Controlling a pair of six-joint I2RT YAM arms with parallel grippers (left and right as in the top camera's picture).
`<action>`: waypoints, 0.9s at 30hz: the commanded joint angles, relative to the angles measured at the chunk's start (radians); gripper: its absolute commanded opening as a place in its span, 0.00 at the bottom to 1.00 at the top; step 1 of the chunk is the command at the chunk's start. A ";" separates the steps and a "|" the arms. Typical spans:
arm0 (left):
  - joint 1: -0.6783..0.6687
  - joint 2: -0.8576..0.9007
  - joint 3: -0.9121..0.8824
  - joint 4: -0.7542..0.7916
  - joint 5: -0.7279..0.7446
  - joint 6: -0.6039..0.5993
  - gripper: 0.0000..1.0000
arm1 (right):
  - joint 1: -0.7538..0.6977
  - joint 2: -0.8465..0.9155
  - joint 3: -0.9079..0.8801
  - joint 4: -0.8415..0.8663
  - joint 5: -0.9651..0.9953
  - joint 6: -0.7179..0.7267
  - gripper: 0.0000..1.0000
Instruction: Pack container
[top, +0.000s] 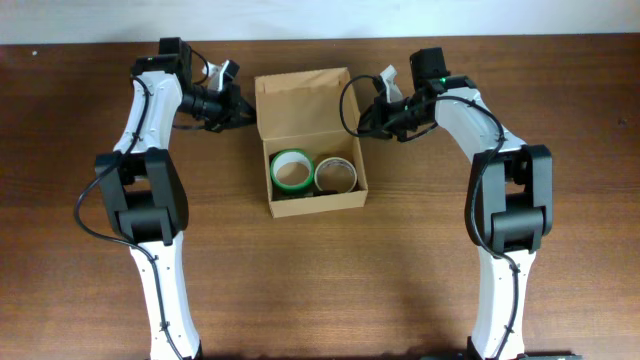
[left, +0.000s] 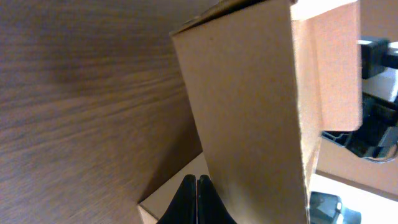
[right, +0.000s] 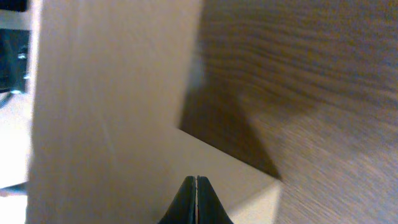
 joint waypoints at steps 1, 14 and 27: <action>-0.001 0.010 0.006 0.042 0.144 0.012 0.03 | 0.003 -0.001 0.024 0.032 -0.126 -0.034 0.04; -0.002 0.008 0.021 0.089 0.375 0.048 0.02 | 0.005 -0.016 0.189 -0.016 -0.204 -0.098 0.04; -0.063 -0.077 0.122 0.043 0.324 0.067 0.02 | 0.053 -0.022 0.481 -0.461 0.010 -0.386 0.04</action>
